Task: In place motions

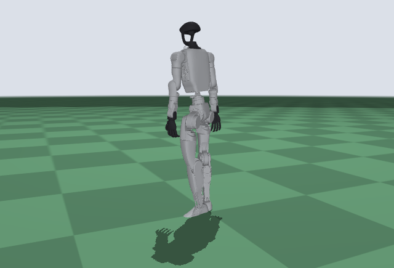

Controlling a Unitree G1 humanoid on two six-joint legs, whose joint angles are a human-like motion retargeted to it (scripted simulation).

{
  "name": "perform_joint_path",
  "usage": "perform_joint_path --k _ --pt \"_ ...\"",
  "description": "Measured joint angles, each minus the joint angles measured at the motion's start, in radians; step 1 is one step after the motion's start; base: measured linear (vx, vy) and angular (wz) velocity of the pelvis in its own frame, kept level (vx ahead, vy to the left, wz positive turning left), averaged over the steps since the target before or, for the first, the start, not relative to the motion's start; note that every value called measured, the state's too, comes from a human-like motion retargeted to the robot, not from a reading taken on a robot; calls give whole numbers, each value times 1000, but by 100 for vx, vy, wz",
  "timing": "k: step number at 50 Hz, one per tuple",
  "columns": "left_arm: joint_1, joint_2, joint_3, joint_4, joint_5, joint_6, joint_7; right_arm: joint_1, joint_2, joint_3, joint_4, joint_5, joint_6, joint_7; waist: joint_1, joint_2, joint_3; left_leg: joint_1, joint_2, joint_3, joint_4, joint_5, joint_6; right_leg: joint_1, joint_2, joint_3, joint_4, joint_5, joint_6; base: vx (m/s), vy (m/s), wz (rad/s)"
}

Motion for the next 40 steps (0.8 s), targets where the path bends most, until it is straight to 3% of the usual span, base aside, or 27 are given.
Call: perform_joint_path --k 4,10,13,15,18,20,22,24,26,28,30,32,34,37,40 --pt "83 6 83 2 10 -4 11 -92 10 57 -36 -23 3 44 -40 -15 3 67 -25 121 -17 -15 -55 -40 -8 105 -2 184 21 -15 -5 -331" --pt "166 33 81 42 29 17 14 -115 38 101 -143 -22 -24 79 -174 41 -3 99 -4 199 -11 -4 -118 -84 57 246 -24 216 25 -6 -7 -149" --pt "171 49 74 25 62 32 32 -89 42 95 -151 5 -37 67 -244 49 -9 122 41 137 77 36 -112 -79 44 263 -30 207 26 9 -11 -24" --pt "180 57 95 -3 91 36 44 -67 39 100 -121 23 -37 71 -233 -14 -41 131 69 89 229 105 -50 -73 -11 328 -29 206 21 23 -16 -86" --pt "201 67 86 -30 82 28 38 -35 25 67 -51 9 -2 96 -125 -103 -98 43 135 -90 516 84 137 -86 -90 423 -4 198 0 32 -18 -134" --pt "204 63 63 -24 49 27 36 -4 14 42 -21 -23 16 111 -44 -123 -108 -64 108 -324 591 -1 115 -86 -81 468 -12 208 -22 27 -11 -138" --pt "185 48 65 -15 20 30 30 11 8 27 -13 -54 23 104 44 -138 -71 -167 -45 -593 551 -31 89 -66 -53 524 -38 230 -38 6 -3 -172" --pt "162 32 77 -13 -5 25 28 14 3 23 -13 -75 19 87 104 -142 -33 -202 -142 -722 456 -55 104 -45 -30 563 -61 247 -47 -3 2 -149" --pt "154 18 82 -17 -20 14 26 17 -4 27 -9 -86 13 78 140 -128 -6 -185 -178 -773 305 -66 129 -21 6 585 -81 259 -58 12 0 -130" --pt "168 6 85 -25 -18 6 25 21 -8 36 1 -93 13 73 180 -91 11 -160 -209 -830 149 -47 111 6 74 611 -98 266 -71 23 -1 -151" --pt "202 -8 82 -32 -8 -2 25 29 -12 47 11 -100 20 76 188 -69 5 -145 -272 -848 44 -13 247 30 106 642 -110 261 -68 32 -2 -59" --pt "240 -13 89 -25 -2 -1 16 33 -9 68 27 -105 29 85 65 -14 -24 -117 -180 -853 43 -19 155 24 143 581 -102 242 -67 32 -3 82" --pt "236 -12 107 -11 15 15 3 20 6 92 28 -75 39 80 37 -18 -21 -145 -189 -842 60 -16 161 9 137 586 -82 236 -61 1 0 21" --pt "222 3 108 -20 40 18 16 9 15 102 18 0 12 85 25 -35 43 -101 -202 -883 35 1 164 44 136 561 -64 227 -53 -8 1 30" --pt "255 15 86 -58 75 13 20 18 3 127 17 5 1 105 84 -49 24 -109 -206 -872 41 -4 154 55 130 566 -63 211 -53 21 1 2"
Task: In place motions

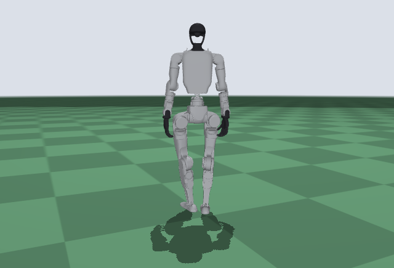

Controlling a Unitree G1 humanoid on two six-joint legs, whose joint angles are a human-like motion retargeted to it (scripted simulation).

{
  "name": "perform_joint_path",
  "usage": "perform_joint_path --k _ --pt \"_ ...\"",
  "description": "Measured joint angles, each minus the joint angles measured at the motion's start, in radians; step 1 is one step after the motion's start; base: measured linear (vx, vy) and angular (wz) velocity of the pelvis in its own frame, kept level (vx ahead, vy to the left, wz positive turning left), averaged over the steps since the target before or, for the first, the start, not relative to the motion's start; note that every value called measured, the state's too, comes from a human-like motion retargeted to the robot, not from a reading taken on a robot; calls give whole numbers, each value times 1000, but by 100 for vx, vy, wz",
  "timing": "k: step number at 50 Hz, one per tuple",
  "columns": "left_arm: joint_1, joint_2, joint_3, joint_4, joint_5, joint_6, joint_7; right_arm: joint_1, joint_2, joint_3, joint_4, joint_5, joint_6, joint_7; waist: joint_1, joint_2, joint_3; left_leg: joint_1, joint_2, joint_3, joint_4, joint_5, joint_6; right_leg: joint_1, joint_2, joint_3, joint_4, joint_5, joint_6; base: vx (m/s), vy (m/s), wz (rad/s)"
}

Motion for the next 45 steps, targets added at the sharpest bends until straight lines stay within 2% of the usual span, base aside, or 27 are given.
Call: perform_joint_path --k 2,7,10,12,15,18,20,22,23,25,27,28,30,33,38,41,43,45 --pt "26 6 -35 -25 13 1 -2 11 -1 -14 -4 -37 6 -6 41 2 -16 -23 -8 -28 11 10 4 -8 -9 -44 13 -13 1 17 5 85" --pt "24 -15 4 -108 2 30 -47 7 -7 18 -3 -3 -20 -42 195 -31 43 -56 -38 -90 29 59 -9 30 -52 -164 51 -72 6 -3 7 146" --pt "-16 -40 44 -148 -58 22 -83 13 0 17 0 -10 -30 -55 253 -44 74 -78 -55 -122 21 27 -45 49 -86 -292 79 -118 24 -10 2 332" --pt "-76 -40 52 -157 -106 11 -98 18 9 1 1 -30 -20 -68 277 -64 94 -92 -50 -61 6 -22 -57 76 -127 -435 81 -147 66 -8 5 502" --pt "-159 -16 3 -153 -111 3 -83 29 17 -60 -2 -59 -9 -81 296 -88 107 -77 0 196 -19 -93 -38 126 -148 -650 34 -158 119 -9 3 537" --pt "-223 7 -76 -150 -79 -6 -50 45 31 -147 -14 -70 -1 -97 286 -104 91 24 95 677 -18 -113 -89 158 -164 -866 5 -144 174 8 7 538" --pt "-252 15 -125 -145 -75 -10 -35 55 43 -198 -20 -71 1 -110 281 -119 73 92 109 913 -25 -93 -112 172 -165 -980 -7 -131 203 22 8 432" --pt "-254 9 -141 -140 -79 -13 -27 70 51 -235 -23 -77 2 -116 290 -132 40 107 111 953 -31 -28 -110 177 -171 -1048 -6 -121 231 39 20 290" --pt "-242 -2 -134 -136 -84 -16 -22 84 51 -243 -22 -77 3 -118 309 -135 11 97 118 931 -38 53 -124 174 -175 -1066 2 -117 243 59 34 183" --pt "-206 -29 -99 -134 -100 -23 -12 104 40 -233 -18 -68 4 -118 355 -135 -33 73 118 847 -67 214 -144 166 -181 -1089 20 -114 249 51 38 76" --pt "-175 -63 -36 -138 -121 -27 -4 96 19 -210 -18 -64 5 -117 386 -144 -48 50 86 841 -84 162 -115 153 -214 -1083 40 -99 241 21 39 3" --pt "-171 -78 1 -135 -136 -28 1 78 9 -194 -21 -65 8 -115 396 -134 -45 54 101 893 -85 167 -112 144 -221 -1060 59 -94 228 5 33 -5" --pt "-177 -100 59 -108 -169 -27 16 45 -5 -169 -32 -64 8 -116 402 -114 -10 52 114 848 -58 143 -98 149 -237 -1000 101 -87 228 1 25 19" --pt "-186 -103 127 -45 -199 -19 33 22 -5 -157 -62 -62 1 -121 410 -98 27 68 125 836 -40 117 -89 184 -247 -1026 121 -40 207 5 11 44" --pt "-166 -71 152 33 -190 -4 34 47 -2 -189 -80 -36 -21 -132 427 -71 27 63 121 758 -24 75 -68 220 -267 -999 161 74 177 25 20 77" --pt "-153 -48 143 31 -161 -5 37 75 -4 -206 -52 -6 -15 -129 425 -40 22 50 141 694 7 45 -57 247 -290 -960 228 184 150 28 17 112" --pt "-147 -37 140 27 -145 -3 33 96 -9 -213 -30 6 -7 -120 416 -11 10 38 160 650 26 27 -56 249 -330 -881 328 271 121 40 27 138" --pt "-144 -29 137 23 -137 -7 33 122 -15 -219 -10 4 8 -108 336 19 -7 10 159 553 43 14 -45 173 -420 -660 557 339 84 38 14 277"
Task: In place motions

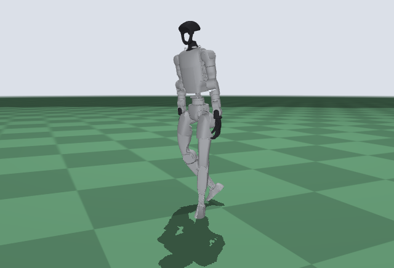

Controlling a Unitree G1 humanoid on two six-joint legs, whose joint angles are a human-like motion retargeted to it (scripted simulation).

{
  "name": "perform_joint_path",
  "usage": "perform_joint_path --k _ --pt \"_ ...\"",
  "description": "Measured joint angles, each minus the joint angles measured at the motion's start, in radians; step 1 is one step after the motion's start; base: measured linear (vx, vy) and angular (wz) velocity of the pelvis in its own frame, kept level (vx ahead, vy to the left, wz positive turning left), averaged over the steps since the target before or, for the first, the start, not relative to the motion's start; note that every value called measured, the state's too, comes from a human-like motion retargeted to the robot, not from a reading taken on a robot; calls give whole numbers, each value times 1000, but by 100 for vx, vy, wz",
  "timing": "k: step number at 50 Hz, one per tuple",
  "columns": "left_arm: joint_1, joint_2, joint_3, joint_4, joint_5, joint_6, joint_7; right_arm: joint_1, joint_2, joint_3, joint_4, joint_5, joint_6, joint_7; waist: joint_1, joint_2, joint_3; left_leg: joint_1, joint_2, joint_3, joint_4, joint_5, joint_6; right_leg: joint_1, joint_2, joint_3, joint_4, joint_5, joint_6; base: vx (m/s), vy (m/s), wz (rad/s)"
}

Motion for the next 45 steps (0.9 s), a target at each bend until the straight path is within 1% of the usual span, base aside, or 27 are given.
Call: perform_joint_path --k 1,2,3,4,5,6,7,8,10,12,13,15,17,18,19,20,23,25,27,30,32,35,38,40,42,43,45 --pt "-1 5 -4 1 -2 -2 2 14 4 2 3 -1 4 0 -60 13 -11 -21 -6 -56 -1 7 10 -66 21 166 66 2 28 36 4 314" --pt "-4 11 -6 3 -3 -4 3 26 8 6 5 1 7 -1 -98 24 -20 -37 -6 -91 -4 13 17 -134 73 354 112 -17 60 29 -3 210" --pt "-11 17 -7 5 1 -5 5 35 14 11 3 9 5 -2 -90 30 -25 -44 5 -84 -10 18 18 -206 186 587 116 -77 97 19 -9 215" --pt "-24 26 -18 11 4 -4 6 40 23 12 2 21 6 -3 -150 54 -16 -59 7 -157 -15 31 25 -265 306 700 138 -139 118 13 -11 320" --pt "-41 37 -34 19 8 -1 6 43 32 11 0 36 8 -5 -244 86 -1 -79 5 -271 -19 47 34 -319 430 754 168 -203 131 10 -9 358" --pt "-57 45 -51 21 12 4 4 43 37 12 -2 40 7 2 -254 91 4 -87 2 -299 -25 57 36 -341 484 835 142 -251 125 6 -10 288" --pt "-73 52 -69 21 17 9 2 43 42 10 -5 41 6 9 -270 96 8 -96 -5 -334 -32 67 38 -363 516 883 105 -293 108 3 -12 183" --pt "-90 56 -87 18 22 13 2 44 48 3 -10 33 3 18 -299 103 10 -108 -17 -383 -41 80 42 -384 501 863 48 -321 69 6 -13 229" --pt "-120 53 -117 4 28 11 10 48 54 -5 -21 14 -1 30 -359 105 11 -124 -56 -486 -63 105 47 -405 484 833 -121 -371 12 12 -13 271" --pt "-147 34 -155 -13 24 1 13 59 56 -15 -29 6 -6 26 -394 78 23 -99 -105 -528 -88 124 49 -390 512 925 -306 -407 17 19 -10 249" --pt "-156 21 -174 -22 22 -4 10 66 57 -18 -30 6 -9 20 -388 62 32 -76 -127 -533 -102 130 53 -368 512 964 -390 -410 6 26 -8 155" --pt "-166 -2 -214 -35 12 -13 -1 76 54 -19 -22 7 -9 14 -329 26 51 -21 -161 -512 -117 125 62 -303 470 885 -525 -339 -80 29 -7 42" --pt "-171 -11 -234 -44 4 -15 -16 73 50 -4 -7 2 3 22 -262 -15 48 -3 -175 -468 -101 108 54 -229 423 767 -577 -332 -50 22 -8 -36" --pt "-177 -10 -239 -47 6 -13 -24 65 51 3 -3 -1 11 28 -232 -32 45 -1 -176 -441 -94 97 50 -218 408 697 -583 -336 -62 11 -10 15" --pt "-179 -13 -247 -49 14 -11 -30 53 55 -1 -1 -5 22 38 -229 -37 46 -2 -175 -454 -85 94 49 -212 397 662 -579 -341 -56 8 -10 105" --pt "-178 -17 -255 -50 26 -8 -35 40 61 -12 -1 -9 33 48 -241 -37 50 -6 -175 -487 -76 95 49 -209 387 644 -570 -346 -42 12 -11 122" --pt "-146 -27 -286 -40 9 -17 -31 39 77 -23 -45 -31 21 43 -197 -52 48 24 -174 -501 -84 92 45 -178 405 644 -581 -355 -49 13 -13 51" --pt "-121 -22 -270 -45 -4 -22 -38 27 81 -10 -79 -57 -2 21 -231 -53 39 35 -172 -506 -91 89 41 -175 404 634 -582 -360 -39 7 -7 47" --pt "-102 -19 -236 -40 9 -19 -33 15 79 13 -98 -66 -17 -2 -252 -58 29 40 -171 -513 -83 79 35 -182 402 645 -574 -363 -34 7 -3 -6" --pt "-90 -18 -205 -17 20 -15 -22 -1 80 27 -112 -69 -18 3 -223 -68 39 47 -177 -540 -56 59 23 -184 406 694 -559 -359 -33 1 1 -85" --pt "-84 -17 -202 -2 10 -13 -26 -4 82 25 -115 -71 -17 17 -215 -65 38 40 -187 -609 -36 58 14 -197 414 738 -544 -354 -28 0 1 -95" --pt "-88 -15 -204 19 14 -17 -30 0 81 24 -109 -70 -27 15 -202 -60 35 10 -215 -780 -7 70 17 -221 427 799 -532 -342 -29 -4 0 -116" --pt "-90 -17 -219 19 22 -31 -31 11 79 28 -93 -71 -23 7 -206 -64 43 -6 -223 -901 -2 80 -14 -243 434 863 -524 -318 -31 -11 -1 -133" --pt "-96 -17 -231 19 18 -35 -34 4 76 23 -79 -69 -14 12 -228 -75 52 -15 -216 -837 -2 63 15 -265 432 897 -516 -299 -41 -17 -1 -128" --pt "-97 -18 -236 21 15 -35 -35 3 71 20 -78 -67 -11 29 -292 -59 55 13 -139 -662 -44 44 13 -286 451 906 -518 -290 -59 -25 -1 -93" --pt "-96 -16 -233 23 15 -34 -36 2 69 24 -80 -64 -9 38 -345 -50 52 19 -137 -655 -49 39 16 -300 456 899 -521 -289 -71 -27 -1 -119" --pt "-85 -11 -218 25 13 -34 -42 -6 61 50 -84 -49 -6 48 -391 -52 47 9 -114 -568 -37 25 19 -334 458 933 -514 -302 -93 -27 0 -246"
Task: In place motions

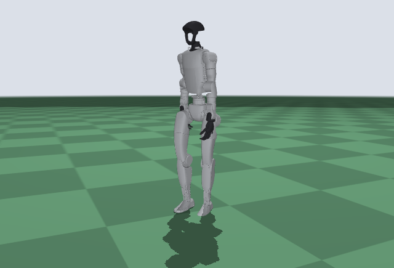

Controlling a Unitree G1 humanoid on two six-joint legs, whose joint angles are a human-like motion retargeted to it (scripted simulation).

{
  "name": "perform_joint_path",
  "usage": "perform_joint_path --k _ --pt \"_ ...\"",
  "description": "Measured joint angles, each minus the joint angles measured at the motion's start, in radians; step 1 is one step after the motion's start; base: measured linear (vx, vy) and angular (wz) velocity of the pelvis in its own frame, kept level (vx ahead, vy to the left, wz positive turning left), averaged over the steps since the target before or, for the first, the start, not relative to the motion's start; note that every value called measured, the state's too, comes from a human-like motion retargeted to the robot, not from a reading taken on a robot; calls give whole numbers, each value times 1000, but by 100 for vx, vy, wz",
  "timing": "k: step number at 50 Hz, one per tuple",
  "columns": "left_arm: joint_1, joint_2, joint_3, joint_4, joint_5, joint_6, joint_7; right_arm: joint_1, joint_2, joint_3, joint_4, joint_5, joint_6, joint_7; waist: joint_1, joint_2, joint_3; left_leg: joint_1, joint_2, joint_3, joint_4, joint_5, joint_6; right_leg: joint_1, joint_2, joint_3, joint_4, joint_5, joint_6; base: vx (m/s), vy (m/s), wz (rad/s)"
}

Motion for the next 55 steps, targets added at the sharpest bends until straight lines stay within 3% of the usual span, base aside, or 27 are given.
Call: perform_joint_path --k 5,10,14,18,20,21,27,37,40,43,45,47,50,55 --pt "44 8 26 5 0 0 8 -42 -20 40 -34 5 -15 34 15 9 6 52 77 252 -8 -65 -26 -21 -54 -180 -14 -115 -36 -38 0 -435" --pt "96 15 93 -3 -4 2 13 -100 -36 115 -53 -13 -27 43 34 28 -11 133 137 653 -39 -113 -98 22 -148 -626 3 -239 -1 -35 0 -487" --pt "116 32 151 -2 0 9 19 -127 -42 149 -32 0 -19 46 29 27 -24 183 132 879 -65 -123 -141 70 -148 -855 -9 -235 37 -27 -11 -407" --pt "114 59 161 -1 10 15 28 -113 -51 126 3 14 -8 35 0 30 -41 207 119 970 -78 -120 -162 89 -129 -932 -54 -116 42 -12 -18 -250" --pt "103 77 150 -4 17 18 28 -98 -56 99 31 21 0 16 -31 28 -51 213 106 995 -81 -117 -169 89 -126 -935 -83 8 46 -8 -18 -128" --pt "92 87 141 -9 21 20 28 -91 -58 81 48 26 5 6 -55 34 -50 215 110 996 -79 -114 -171 81 -112 -898 -90 17 36 -9 -21 -56" --pt "-10 108 98 -46 39 31 35 -44 -75 -28 169 110 45 -27 -161 89 -50 200 135 978 -66 -107 -178 57 -102 -879 -69 15 57 -3 -10 0" --pt "-29 32 9 -149 22 -1 12 3 -92 -128 232 154 65 -25 -107 158 -85 237 146 975 -39 -89 -226 36 -145 -792 36 -51 101 14 -10 10" --pt "24 23 7 -134 17 2 4 -14 -80 -120 193 134 66 -10 -79 118 -105 262 159 949 66 -31 -197 52 -177 -758 18 -83 81 17 -11 -34" --pt "96 35 50 -100 28 14 -10 -45 -57 -84 139 111 74 19 -29 5 -160 211 183 873 300 47 1 28 -304 -680 43 -90 87 21 -21 -91" --pt "144 43 74 -76 19 16 -3 -66 -36 -65 84 82 74 32 -55 -17 -159 84 254 653 513 8 54 44 -298 -702 -7 -63 46 14 -19 -72" --pt "176 38 111 -47 3 19 0 -96 -26 -25 27 49 49 42 67 -52 -140 -5 160 472 519 -9 18 32 -287 -548 -2 -66 39 2 -13 -270" --pt "186 31 136 4 -13 27 5 -139 -17 9 -48 -4 15 25 131 -62 -80 -123 10 204 441 -25 22 56 -245 -476 -49 -34 4 -2 -7 -186" --pt "223 7 156 7 -2 21 20 -168 -22 52 -77 -52 -5 -18 265 -21 -17 -137 -174 -208 104 18 14 129 -113 -368 -111 -6 -27 15 -5 -191"
